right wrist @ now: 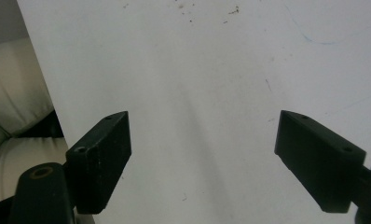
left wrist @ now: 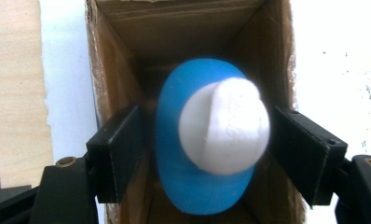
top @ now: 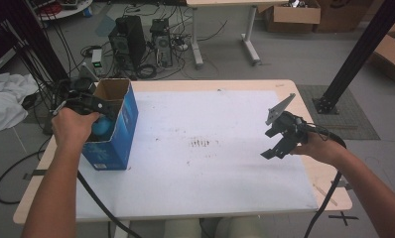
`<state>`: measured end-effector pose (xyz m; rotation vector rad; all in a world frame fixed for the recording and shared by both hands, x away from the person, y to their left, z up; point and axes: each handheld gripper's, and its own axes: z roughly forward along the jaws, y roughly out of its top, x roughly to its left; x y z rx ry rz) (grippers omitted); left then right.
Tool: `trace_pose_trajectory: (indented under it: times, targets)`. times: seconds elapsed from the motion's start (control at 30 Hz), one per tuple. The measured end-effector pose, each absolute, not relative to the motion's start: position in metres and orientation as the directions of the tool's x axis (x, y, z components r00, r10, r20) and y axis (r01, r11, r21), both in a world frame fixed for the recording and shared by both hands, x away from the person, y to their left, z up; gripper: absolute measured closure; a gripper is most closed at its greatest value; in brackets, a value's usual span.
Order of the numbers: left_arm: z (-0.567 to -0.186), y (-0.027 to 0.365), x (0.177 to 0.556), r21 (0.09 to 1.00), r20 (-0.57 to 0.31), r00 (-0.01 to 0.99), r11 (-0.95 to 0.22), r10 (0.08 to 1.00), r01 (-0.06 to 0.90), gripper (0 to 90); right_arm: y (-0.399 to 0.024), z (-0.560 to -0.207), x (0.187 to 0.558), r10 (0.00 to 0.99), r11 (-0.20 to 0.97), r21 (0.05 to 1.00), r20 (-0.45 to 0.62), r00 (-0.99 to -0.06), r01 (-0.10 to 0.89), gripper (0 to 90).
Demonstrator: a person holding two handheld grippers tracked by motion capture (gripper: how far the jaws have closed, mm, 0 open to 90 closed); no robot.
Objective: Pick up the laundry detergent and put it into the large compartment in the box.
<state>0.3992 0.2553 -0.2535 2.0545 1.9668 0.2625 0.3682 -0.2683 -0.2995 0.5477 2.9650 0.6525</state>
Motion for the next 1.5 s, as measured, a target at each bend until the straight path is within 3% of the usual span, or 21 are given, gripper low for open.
trace_pose_trajectory:
  times: [0.57, 1.5]
  targets:
    - [-0.225, 0.236, 0.395, 0.373, 0.006, 0.12, -0.114, 0.993, 0.921, 21.1, -0.272, -0.296, 0.364, 0.356, 0.845, 0.422, 0.016, -0.935, 0.329, 18.3]
    - [-0.187, 0.147, 0.39, 0.43, 0.088, 0.44, -0.432, 0.894, 0.793, 17.5, -0.274, -0.293, 0.36, 0.359, 0.841, 0.43, 0.013, -0.933, 0.33, 18.3]
